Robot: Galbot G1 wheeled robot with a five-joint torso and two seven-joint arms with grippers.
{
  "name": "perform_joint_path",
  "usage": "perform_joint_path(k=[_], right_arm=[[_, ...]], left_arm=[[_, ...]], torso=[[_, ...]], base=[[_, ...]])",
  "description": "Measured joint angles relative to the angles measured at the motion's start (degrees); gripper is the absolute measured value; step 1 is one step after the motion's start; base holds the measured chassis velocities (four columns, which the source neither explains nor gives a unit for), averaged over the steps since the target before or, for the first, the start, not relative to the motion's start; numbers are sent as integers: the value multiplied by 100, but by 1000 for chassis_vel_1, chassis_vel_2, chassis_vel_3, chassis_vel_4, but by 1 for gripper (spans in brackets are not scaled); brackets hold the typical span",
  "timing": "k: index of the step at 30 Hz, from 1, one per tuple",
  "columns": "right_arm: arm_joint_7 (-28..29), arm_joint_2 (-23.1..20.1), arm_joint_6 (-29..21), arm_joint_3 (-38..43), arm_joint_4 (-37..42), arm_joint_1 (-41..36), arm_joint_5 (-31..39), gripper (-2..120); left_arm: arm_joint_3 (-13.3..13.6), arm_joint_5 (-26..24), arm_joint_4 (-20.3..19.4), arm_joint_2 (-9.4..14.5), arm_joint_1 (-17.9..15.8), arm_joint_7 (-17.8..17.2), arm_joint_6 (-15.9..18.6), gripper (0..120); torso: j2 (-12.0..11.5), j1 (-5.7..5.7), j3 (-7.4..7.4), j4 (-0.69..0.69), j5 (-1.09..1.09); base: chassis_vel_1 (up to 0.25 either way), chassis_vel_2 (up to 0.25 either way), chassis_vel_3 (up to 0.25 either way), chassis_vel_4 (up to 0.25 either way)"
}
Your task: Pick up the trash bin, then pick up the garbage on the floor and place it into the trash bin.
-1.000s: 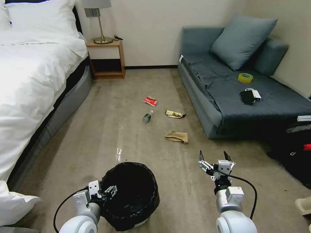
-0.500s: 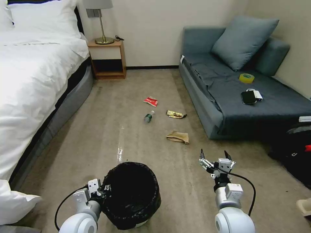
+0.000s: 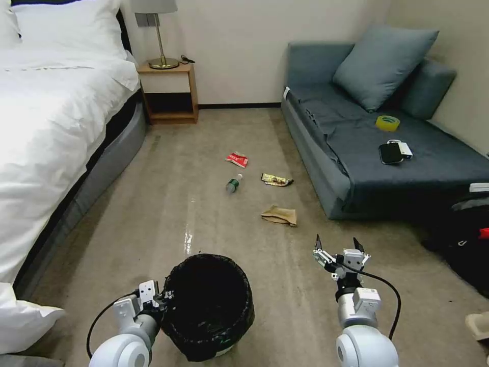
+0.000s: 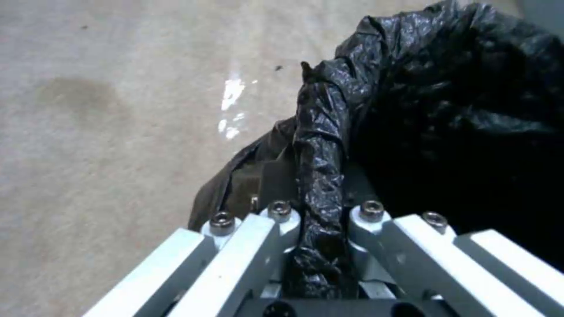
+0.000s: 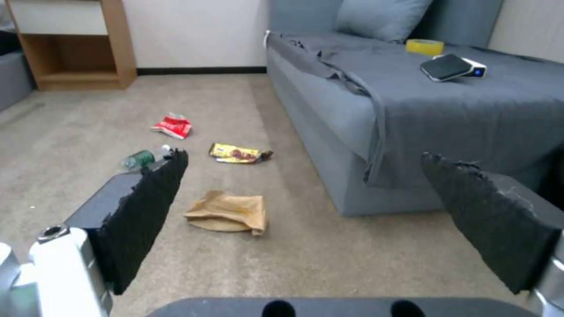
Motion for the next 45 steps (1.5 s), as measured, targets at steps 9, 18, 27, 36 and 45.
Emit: perform_joint_path(k=[9, 18, 27, 36, 45], right_arm=[[22, 2, 10, 10, 45, -15, 7, 100], [-75, -11, 33, 59, 222, -92, 31, 100], [-460, -12, 238, 141, 517, -394, -60, 100], [-712, -29, 362, 53, 711, -634, -9, 100], [-810, -67, 431, -1, 730, -688, 21, 100]], left_arm=[[-104, 97, -212, 14, 92, 338, -316, 5], [-161, -48, -740, 66, 172, 496, -336, 4], [-333, -232, -1014, 194, 221, 488, -243, 4], [-669, -449, -1103, 191, 309, 497, -232, 4], [-971, -608, -1169, 205, 350, 496, -196, 4]], torso=[[0, 0, 0, 2, 5], [0, 0, -1, 2, 7], [1, 0, -1, 3, 7], [1, 0, -1, 3, 7], [1, 0, -2, 3, 6]], base=[[0, 0, 0, 0], [0, 0, 0, 0], [0, 0, 0, 0], [0, 0, 0, 0], [0, 0, 0, 0]])
